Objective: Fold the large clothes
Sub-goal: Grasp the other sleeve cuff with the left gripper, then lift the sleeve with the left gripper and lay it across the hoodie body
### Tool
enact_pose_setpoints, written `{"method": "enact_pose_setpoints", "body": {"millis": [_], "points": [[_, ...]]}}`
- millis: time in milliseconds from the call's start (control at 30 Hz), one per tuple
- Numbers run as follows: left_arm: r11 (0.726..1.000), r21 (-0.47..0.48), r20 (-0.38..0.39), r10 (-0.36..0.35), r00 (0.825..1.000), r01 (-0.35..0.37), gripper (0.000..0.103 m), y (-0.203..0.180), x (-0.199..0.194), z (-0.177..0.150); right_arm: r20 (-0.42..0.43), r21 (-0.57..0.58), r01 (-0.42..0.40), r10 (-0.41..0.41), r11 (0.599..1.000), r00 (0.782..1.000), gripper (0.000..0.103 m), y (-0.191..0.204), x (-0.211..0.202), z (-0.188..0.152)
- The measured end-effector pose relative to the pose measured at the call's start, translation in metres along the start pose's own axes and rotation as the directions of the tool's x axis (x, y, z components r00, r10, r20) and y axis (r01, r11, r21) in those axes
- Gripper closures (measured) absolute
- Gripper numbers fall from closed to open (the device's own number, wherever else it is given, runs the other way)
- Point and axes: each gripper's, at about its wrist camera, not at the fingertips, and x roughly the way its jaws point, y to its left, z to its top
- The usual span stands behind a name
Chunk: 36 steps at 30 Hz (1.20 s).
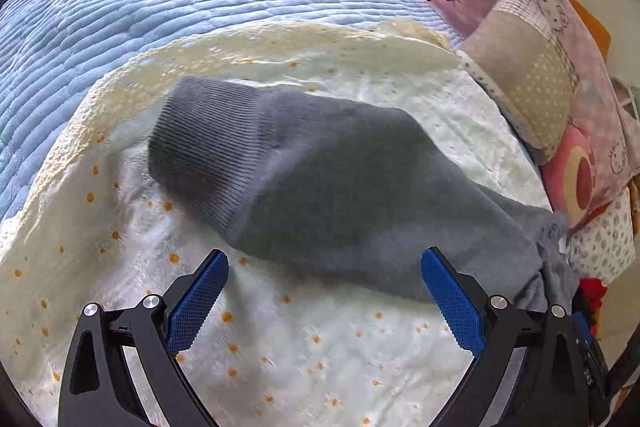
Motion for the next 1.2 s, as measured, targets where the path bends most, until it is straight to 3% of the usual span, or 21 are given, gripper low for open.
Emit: {"method": "enact_pose_setpoints", "body": {"millis": [333, 367, 400, 433, 467, 533, 733, 867, 1200], "points": [[0.992, -0.079, 0.019, -0.097, 0.995, 0.098, 0.008, 0.016, 0.017, 0.030, -0.027, 0.032, -0.023, 0.024, 0.999, 0.999, 0.044, 0.010, 0.025, -0.004], [0.988, -0.101, 0.030, -0.115, 0.993, 0.117, 0.022, 0.020, 0.015, 0.031, -0.012, 0.041, -0.025, 0.026, 0.999, 1.000, 0.044, 0.009, 0.024, -0.003], [0.987, -0.108, 0.038, -0.117, 0.992, 0.120, 0.027, 0.022, 0.012, 0.031, 0.004, 0.049, -0.026, 0.026, 0.998, 1.000, 0.050, 0.007, 0.024, -0.003], [0.986, -0.113, 0.048, -0.121, 0.991, 0.126, 0.034, 0.024, 0.010, 0.031, 0.010, 0.055, -0.030, 0.029, 0.998, 1.000, 0.062, 0.006, 0.024, -0.002], [0.985, -0.111, 0.051, -0.127, 0.991, 0.132, 0.042, 0.025, 0.009, 0.032, 0.013, 0.069, -0.039, 0.039, 0.997, 0.999, 0.065, 0.004, 0.026, 0.000], [0.990, -0.100, 0.039, -0.100, 0.994, 0.103, 0.056, 0.028, 0.011, 0.032, 0.014, 0.109, -0.069, 0.068, 0.992, 0.998, 0.084, 0.000, 0.030, 0.002], [0.989, -0.104, 0.045, -0.097, 0.994, 0.101, 0.072, 0.035, 0.012, 0.031, -0.001, 0.204, -0.111, 0.114, 0.973, 0.994, 0.086, -0.004, 0.045, -0.003], [0.997, -0.048, 0.074, -0.064, 0.995, 0.068, 0.075, 0.017, -0.001, 0.040, -0.056, 0.223, -0.116, 0.131, 0.968, 0.990, 0.086, -0.004, 0.063, -0.026], [0.992, 0.127, 0.174, -0.028, 0.984, 0.005, 0.075, -0.081, -0.050, 0.091, -0.033, 0.094, -0.050, 0.053, 0.994, 0.998, 0.086, 0.016, 0.051, -0.040]]}}
